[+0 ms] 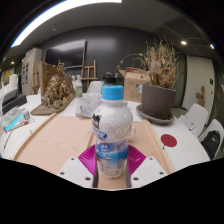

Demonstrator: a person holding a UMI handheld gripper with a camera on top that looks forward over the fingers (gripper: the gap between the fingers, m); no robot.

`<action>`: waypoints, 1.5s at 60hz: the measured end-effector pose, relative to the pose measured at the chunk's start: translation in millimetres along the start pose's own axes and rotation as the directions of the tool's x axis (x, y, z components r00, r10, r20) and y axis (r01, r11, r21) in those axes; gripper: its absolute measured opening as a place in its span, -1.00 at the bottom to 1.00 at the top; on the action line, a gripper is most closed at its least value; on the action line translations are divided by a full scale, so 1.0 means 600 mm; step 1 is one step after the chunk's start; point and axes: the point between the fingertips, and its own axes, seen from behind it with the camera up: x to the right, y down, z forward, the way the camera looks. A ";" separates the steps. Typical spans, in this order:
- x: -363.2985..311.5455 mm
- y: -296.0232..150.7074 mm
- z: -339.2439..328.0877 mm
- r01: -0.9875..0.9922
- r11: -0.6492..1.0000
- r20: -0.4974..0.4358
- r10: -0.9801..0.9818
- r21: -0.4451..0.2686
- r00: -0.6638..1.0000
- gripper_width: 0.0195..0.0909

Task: Pour water

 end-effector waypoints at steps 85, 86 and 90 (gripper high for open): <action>-0.159 -0.360 0.098 -0.921 0.244 0.390 0.914 -0.304 0.114 -0.54; -0.148 -0.369 0.094 -0.915 0.300 0.401 0.899 -0.270 0.176 -0.54; -0.084 -0.399 0.072 -0.854 0.506 0.423 0.804 -0.118 0.418 -0.54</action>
